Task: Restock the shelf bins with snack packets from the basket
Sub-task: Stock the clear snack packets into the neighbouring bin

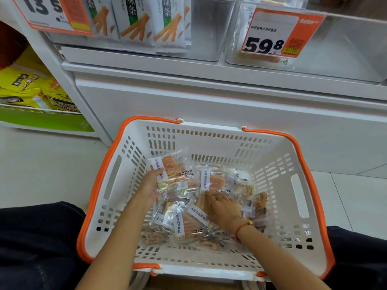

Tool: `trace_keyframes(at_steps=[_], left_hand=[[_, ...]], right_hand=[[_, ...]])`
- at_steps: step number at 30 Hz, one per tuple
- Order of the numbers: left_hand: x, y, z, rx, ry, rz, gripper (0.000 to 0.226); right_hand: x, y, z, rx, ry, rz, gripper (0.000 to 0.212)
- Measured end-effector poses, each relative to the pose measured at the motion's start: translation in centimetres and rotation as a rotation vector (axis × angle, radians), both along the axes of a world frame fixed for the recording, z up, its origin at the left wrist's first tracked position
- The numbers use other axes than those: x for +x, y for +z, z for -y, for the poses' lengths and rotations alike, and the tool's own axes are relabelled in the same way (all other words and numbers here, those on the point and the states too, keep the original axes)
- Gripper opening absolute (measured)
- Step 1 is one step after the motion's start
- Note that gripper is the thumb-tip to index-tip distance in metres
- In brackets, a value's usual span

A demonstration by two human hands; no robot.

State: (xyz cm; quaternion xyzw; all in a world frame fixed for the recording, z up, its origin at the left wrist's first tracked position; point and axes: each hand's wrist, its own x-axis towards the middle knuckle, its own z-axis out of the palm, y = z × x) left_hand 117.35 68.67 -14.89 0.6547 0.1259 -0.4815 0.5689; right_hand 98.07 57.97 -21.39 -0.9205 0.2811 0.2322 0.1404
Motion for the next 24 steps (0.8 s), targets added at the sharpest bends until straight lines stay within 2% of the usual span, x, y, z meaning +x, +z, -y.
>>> trace_keyframes(at_steps=[3, 6, 7, 11, 16, 19, 21, 24], left_hand=[[-0.2, 0.2, -0.2, 0.010, -0.007, -0.001, 0.031], [-0.1, 0.0, -0.5, 0.024, -0.001, -0.003, 0.029], [0.0, -0.2, -0.6, 0.030, 0.003, -0.005, 0.026], [0.3, -0.2, -0.8, 0.022, 0.048, -0.011, 0.017], [0.6, -0.5, -0.5, 0.014, 0.055, 0.003, 0.011], [0.7, -0.8, -0.6, 0.013, 0.029, 0.012, 0.013], [0.8, -1.1, -0.6, 0.017, 0.014, 0.024, 0.015], [0.9, -1.1, -0.7, 0.010, 0.005, 0.041, 0.012]], right_hand=[[-0.6, -0.2, 0.4, -0.036, -0.060, -0.035, 0.078], [-0.4, 0.4, 2.2, -0.121, -0.048, 0.096, 0.043], [-0.4, 0.5, 2.7, -0.137, -0.037, 0.109, 0.041], [-0.5, 0.8, 3.4, -0.011, -0.022, 0.055, 0.067], [2.1, 0.4, 3.5, -0.102, -0.006, 0.097, 0.079], [2.8, 0.0, 4.9, -0.118, -0.142, 0.052, 0.073], [2.8, 0.1, 5.4, -0.098, -0.161, 0.012, 0.063], [2.7, -0.5, 4.8, -0.094, -0.182, 0.057, 0.053]])
